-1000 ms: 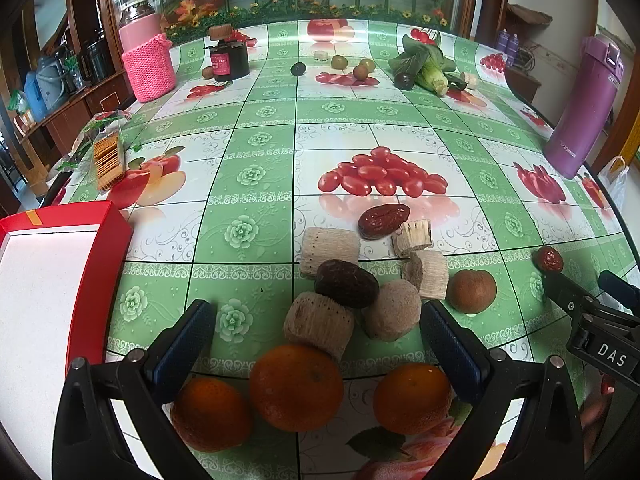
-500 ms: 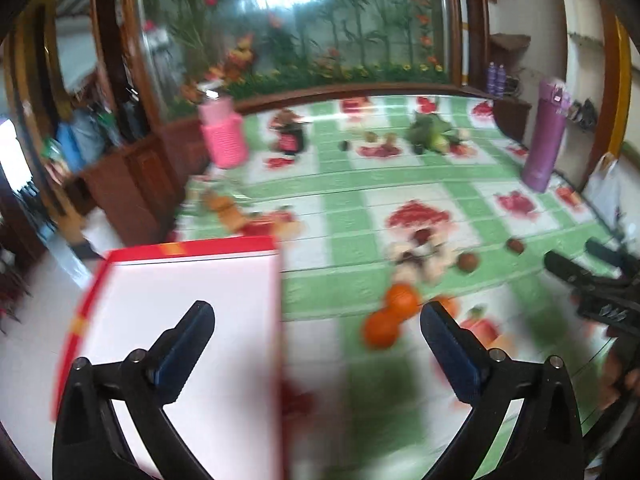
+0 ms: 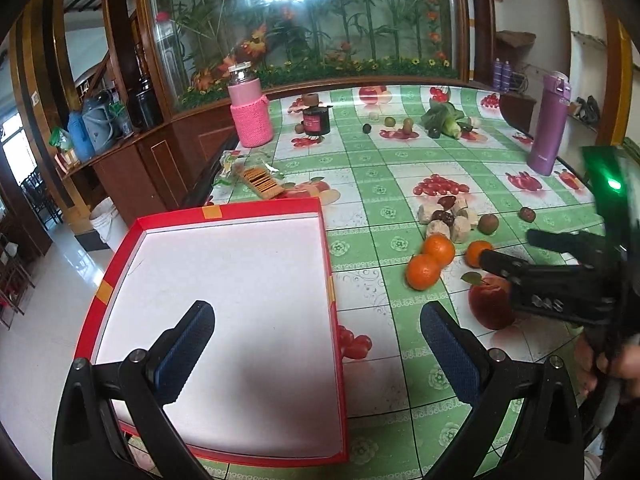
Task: Organize fruits
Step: 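Swing both tools past the white tray toward the oranges, then close the right tool on an orange while the left tool grasps another orange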
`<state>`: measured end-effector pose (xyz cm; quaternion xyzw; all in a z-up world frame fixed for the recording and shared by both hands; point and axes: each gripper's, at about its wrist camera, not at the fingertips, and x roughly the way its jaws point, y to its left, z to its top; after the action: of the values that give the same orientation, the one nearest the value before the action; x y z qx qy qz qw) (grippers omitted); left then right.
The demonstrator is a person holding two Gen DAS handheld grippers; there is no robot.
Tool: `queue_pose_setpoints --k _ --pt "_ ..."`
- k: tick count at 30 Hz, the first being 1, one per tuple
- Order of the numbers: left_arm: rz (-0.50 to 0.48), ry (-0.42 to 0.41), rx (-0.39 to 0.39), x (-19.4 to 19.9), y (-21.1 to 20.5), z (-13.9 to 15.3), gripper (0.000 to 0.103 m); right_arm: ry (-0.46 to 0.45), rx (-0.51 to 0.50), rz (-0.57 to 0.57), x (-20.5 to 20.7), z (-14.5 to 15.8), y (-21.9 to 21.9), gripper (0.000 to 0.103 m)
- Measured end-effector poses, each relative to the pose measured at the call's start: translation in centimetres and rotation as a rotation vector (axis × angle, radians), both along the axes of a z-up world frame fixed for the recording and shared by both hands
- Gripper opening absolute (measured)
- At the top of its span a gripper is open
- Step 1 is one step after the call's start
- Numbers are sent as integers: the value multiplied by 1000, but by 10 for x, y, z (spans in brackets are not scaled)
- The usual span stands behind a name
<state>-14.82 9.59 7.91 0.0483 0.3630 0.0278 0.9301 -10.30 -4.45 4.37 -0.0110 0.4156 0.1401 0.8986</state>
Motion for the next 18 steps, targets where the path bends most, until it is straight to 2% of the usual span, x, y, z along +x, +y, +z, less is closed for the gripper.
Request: queue_pose_setpoints --k 2,8,10,12,13,15,18 --pt "-22 1 -3 0 -3 -1 103 78 58 -16 13 -7 -8 69" --pt "-48 17 -5 5 -9 -3 103 90 63 15 19 -14 0 64" --pt "-55 13 2 6 -12 -1 103 89 46 30 19 -16 6 58" --pt "-63 14 1 7 -15 0 103 92 32 30 20 -19 9 47" --pt "-68 16 0 8 -16 0 102 86 30 25 19 -19 8 45" --pt "-77 18 7 9 -19 1 98 81 23 21 20 -19 6 35" --pt "-88 19 21 10 -23 1 94 83 52 12 19 -18 -2 32"
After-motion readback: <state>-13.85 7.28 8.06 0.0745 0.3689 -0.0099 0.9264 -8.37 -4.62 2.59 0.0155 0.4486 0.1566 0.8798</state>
